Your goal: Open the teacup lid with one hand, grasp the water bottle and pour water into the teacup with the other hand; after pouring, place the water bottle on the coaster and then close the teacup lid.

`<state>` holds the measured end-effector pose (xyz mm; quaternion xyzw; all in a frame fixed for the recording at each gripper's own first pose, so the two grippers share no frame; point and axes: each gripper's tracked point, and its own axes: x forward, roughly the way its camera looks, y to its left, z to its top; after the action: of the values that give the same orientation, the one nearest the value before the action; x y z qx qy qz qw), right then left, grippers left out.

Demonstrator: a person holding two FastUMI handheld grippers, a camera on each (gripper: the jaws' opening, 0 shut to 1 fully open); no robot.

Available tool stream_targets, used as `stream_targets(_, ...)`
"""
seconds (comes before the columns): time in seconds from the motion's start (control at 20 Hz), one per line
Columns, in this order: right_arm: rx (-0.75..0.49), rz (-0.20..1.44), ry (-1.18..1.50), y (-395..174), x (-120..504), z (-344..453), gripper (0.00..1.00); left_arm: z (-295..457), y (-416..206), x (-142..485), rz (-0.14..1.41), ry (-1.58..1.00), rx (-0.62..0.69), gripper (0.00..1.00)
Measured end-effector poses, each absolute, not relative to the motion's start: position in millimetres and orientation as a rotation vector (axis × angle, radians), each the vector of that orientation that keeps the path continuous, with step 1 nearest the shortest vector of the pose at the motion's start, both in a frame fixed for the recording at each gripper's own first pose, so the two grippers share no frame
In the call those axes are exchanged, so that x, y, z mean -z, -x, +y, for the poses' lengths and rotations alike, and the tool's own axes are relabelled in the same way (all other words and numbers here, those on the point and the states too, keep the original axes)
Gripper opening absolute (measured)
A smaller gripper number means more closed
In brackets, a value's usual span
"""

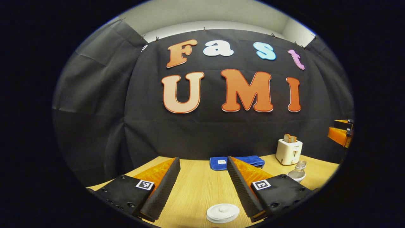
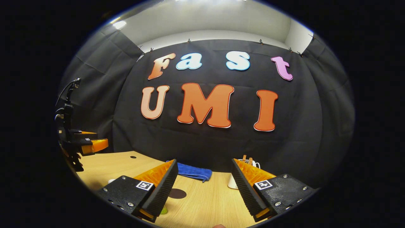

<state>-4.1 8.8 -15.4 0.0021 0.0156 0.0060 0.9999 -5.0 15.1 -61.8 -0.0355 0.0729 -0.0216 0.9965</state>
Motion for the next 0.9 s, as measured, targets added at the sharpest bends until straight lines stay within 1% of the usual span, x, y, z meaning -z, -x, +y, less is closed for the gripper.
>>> stream_targets(0.05, -0.012, 0.035, -0.007, 4.5, 18.7, 9.2, 1.0, 14.3, 6.0, 67.3, 0.155, 0.071, 0.053, 0.98)
stream_targets(0.1, -0.009, 0.041, -0.01, 4.7, 22.1, 8.4, 1.0, 13.4, 7.3, 73.3, 0.166, 0.069, 0.06, 0.97)
stream_targets(0.15, -0.005, 0.046, -0.013, 5.6, 26.2, 7.7, 1.0, 12.7, 7.7, 78.6, 0.175, 0.069, 0.07, 0.99)
stream_targets(0.3, -0.005, 0.071, -0.019, 6.4, 39.7, 7.6, 1.0, -4.4, 10.3, 100.8, 0.213, 0.07, 0.125, 0.96)
stream_targets(0.6, -0.046, 0.134, -0.052, 8.2, 66.4, 19.6, 1.0, -41.0, 19.1, 137.3, 0.246, 0.027, 0.237, 0.97)
stream_targets(0.65, -0.052, 0.138, -0.054, 8.8, 68.4, 21.3, 1.0, -46.0, 20.4, 141.4, 0.255, 0.011, 0.252, 0.92)
stream_targets(0.7, -0.06, 0.14, -0.055, 9.3, 70.2, 23.9, 1.0, -49.9, 20.7, 148.0, 0.265, -0.006, 0.26, 0.93)
stream_targets(0.85, -0.068, 0.149, -0.052, 10.8, 76.7, 27.2, 1.0, -56.9, 22.1, 169.6, 0.304, -0.021, 0.27, 0.91)
stream_targets(0.9, -0.072, 0.155, -0.05, 11.8, 79.5, 28.2, 1.0, -58.7, 23.5, 177.3, 0.324, -0.018, 0.275, 0.88)
